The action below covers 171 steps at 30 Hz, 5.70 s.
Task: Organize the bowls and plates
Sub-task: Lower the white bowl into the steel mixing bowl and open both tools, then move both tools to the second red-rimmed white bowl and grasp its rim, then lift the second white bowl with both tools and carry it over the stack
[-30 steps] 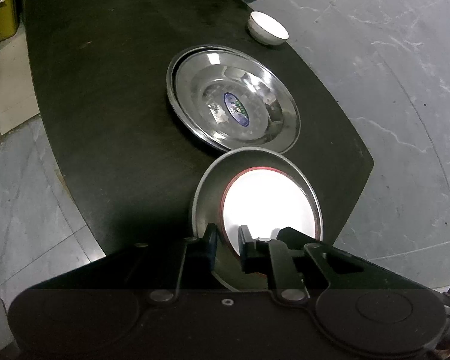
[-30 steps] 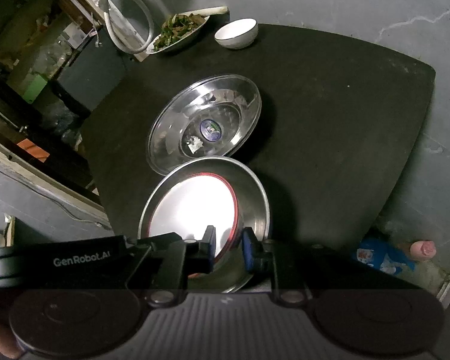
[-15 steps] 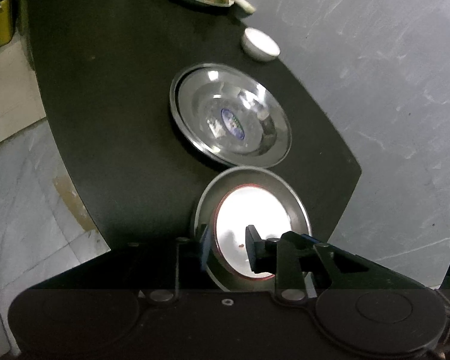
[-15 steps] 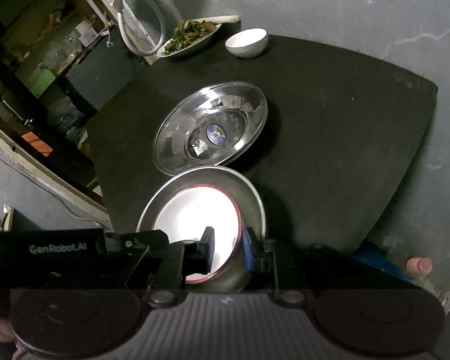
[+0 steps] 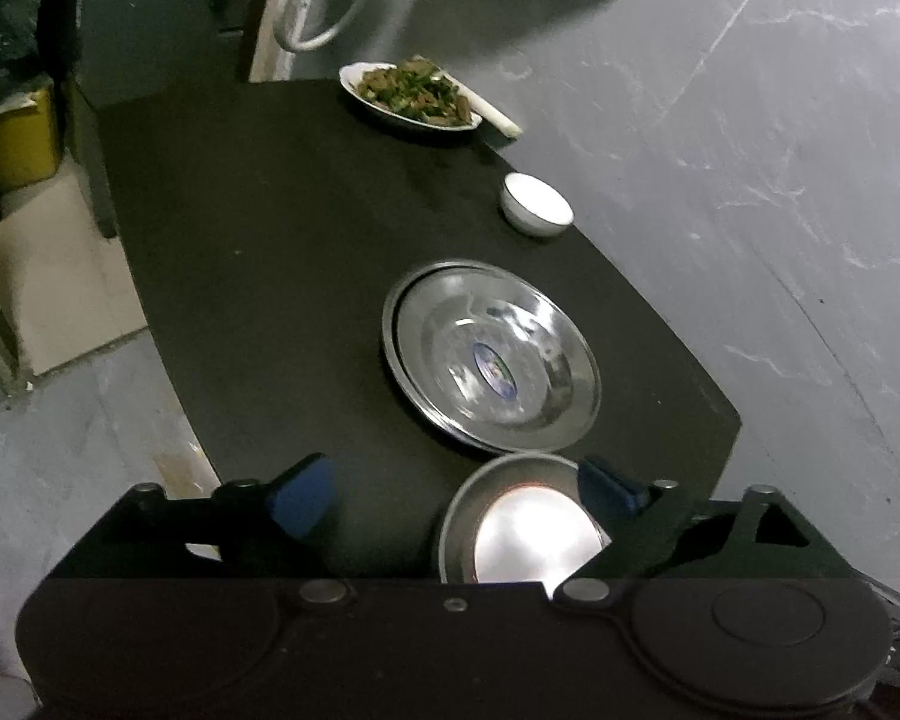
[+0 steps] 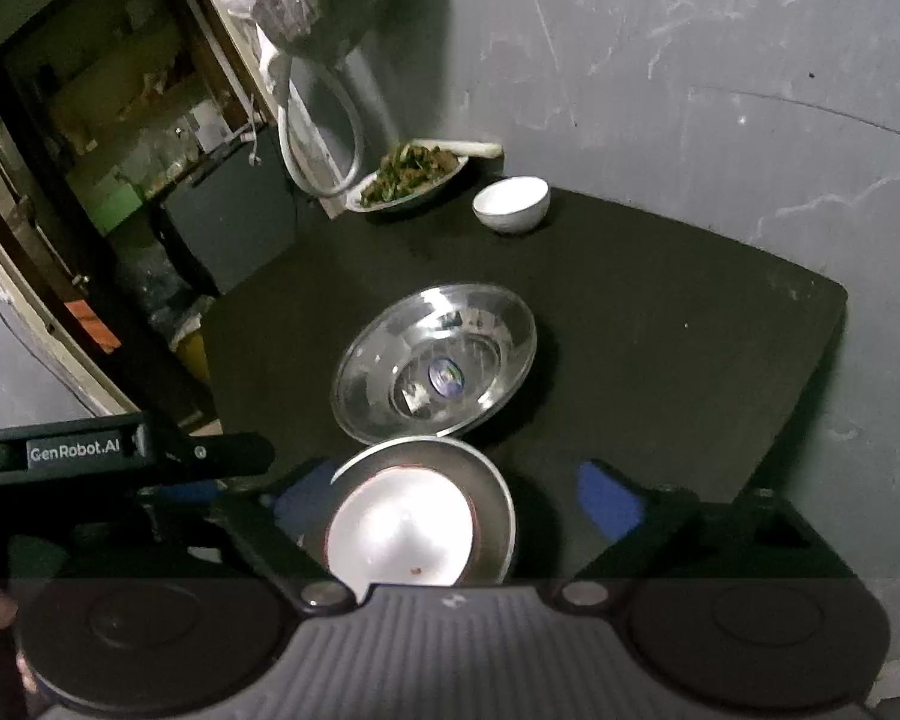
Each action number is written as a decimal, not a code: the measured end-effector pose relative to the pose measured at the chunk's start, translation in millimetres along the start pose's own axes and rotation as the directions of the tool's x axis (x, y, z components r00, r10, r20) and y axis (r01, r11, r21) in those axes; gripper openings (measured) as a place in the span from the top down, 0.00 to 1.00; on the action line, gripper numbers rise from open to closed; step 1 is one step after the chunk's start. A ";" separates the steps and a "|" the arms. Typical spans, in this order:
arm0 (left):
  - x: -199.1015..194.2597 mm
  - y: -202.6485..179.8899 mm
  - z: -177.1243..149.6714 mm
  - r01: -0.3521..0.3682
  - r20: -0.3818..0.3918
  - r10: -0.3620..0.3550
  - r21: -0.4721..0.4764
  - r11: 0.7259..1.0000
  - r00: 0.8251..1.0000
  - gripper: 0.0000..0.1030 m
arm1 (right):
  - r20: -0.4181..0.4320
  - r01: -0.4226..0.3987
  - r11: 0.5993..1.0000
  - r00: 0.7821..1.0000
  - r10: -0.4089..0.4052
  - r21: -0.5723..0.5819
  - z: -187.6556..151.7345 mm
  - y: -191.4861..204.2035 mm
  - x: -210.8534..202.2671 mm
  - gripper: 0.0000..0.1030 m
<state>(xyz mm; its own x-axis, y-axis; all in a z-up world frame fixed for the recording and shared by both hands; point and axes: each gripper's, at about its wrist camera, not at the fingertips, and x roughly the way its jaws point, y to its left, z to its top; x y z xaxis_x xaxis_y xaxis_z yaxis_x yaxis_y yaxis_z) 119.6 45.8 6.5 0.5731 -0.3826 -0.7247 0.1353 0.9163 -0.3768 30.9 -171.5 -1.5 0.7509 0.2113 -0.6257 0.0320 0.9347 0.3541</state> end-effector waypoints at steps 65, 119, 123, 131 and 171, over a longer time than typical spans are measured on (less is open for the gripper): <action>315.2 -68.2 214.5 -0.124 -0.023 0.124 0.014 0.992 0.992 0.73 | -0.053 -0.062 0.998 0.997 0.063 0.026 222.0 -115.1 306.2 0.70; 29.2 -42.0 31.7 0.004 0.166 0.018 -0.136 0.991 0.986 0.92 | -0.068 -0.224 0.974 0.973 0.221 -0.028 107.1 -14.1 77.6 0.83; 20.7 -32.9 6.0 0.009 0.141 0.013 -0.154 0.988 0.990 0.92 | -0.101 -0.225 0.973 0.971 0.219 -0.053 79.1 -7.5 60.5 0.83; 15.2 -27.9 -25.9 0.005 0.092 0.009 -0.155 0.988 0.996 0.92 | -0.178 -0.213 0.971 0.965 0.191 -0.113 42.5 -3.5 37.5 0.82; 37.5 -27.9 -45.7 -0.154 -0.081 0.145 -0.110 0.982 0.986 0.92 | -0.447 -0.204 0.958 0.890 0.096 -0.201 28.1 7.1 63.8 0.82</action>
<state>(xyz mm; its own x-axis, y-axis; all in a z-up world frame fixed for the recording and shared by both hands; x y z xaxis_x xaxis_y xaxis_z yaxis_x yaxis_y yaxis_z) 100.4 0.5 -36.5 0.5196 -0.2538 -0.8158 -0.0437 0.9457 -0.3221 97.6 -159.5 -19.4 0.3765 0.4053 -0.8330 -0.2552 0.9098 0.3273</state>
